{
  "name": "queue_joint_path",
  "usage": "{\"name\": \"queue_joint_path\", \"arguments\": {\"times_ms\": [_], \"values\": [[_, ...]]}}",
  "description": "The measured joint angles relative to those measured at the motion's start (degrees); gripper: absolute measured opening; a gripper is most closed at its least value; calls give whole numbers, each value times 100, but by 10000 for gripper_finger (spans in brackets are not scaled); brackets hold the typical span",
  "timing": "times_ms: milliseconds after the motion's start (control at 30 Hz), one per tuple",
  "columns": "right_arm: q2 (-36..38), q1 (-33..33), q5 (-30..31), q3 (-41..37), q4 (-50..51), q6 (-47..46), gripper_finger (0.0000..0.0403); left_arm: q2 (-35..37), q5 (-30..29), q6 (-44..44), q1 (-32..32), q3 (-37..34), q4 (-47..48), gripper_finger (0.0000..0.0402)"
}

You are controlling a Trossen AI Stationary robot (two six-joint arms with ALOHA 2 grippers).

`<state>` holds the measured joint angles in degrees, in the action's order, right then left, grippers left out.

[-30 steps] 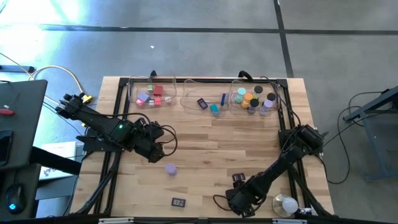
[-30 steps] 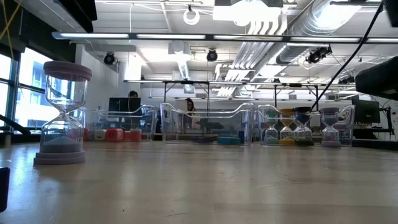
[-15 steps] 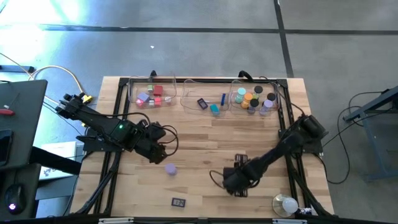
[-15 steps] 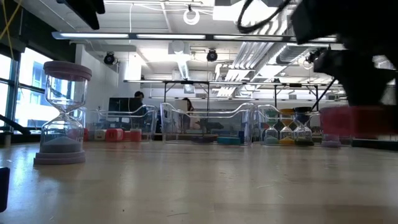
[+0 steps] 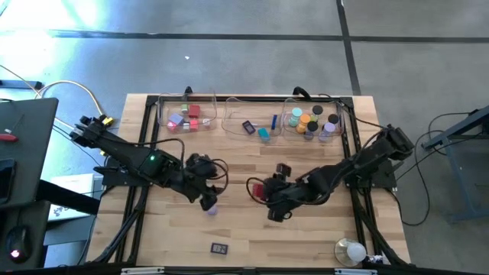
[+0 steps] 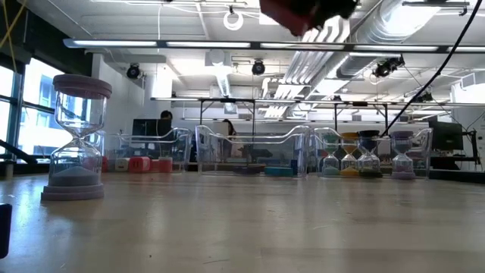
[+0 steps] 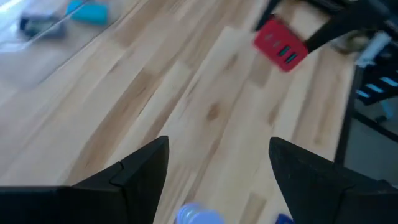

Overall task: Pick & Place Office items
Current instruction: Put the red charger adapter into the left transparent bin

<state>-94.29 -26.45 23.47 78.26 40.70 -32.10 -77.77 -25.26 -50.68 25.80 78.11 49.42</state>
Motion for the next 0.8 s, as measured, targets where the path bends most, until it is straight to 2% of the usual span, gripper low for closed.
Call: {"name": "queue_joint_path", "arguments": {"times_ms": [267, 433, 533, 633, 800], "values": [[77, 1, 990, 330, -756, 1098, 201, -284, -4, 1739, -57, 0, -1425, 269], [77, 30, 1103, 334, -861, 1501, 201, -444, -17, 2754, -56, -2, -1970, 269], [77, 28, 1057, 332, -796, 1713, 201, -500, -265, 2803, -62, -2, -2141, 275], [77, 24, 941, 343, -789, 1880, 201, -577, -425, 2691, -91, 4, -2326, 299], [77, 83, 928, 364, -806, 2196, 201, -728, -397, 2687, -105, -6, -2268, 371]]}}
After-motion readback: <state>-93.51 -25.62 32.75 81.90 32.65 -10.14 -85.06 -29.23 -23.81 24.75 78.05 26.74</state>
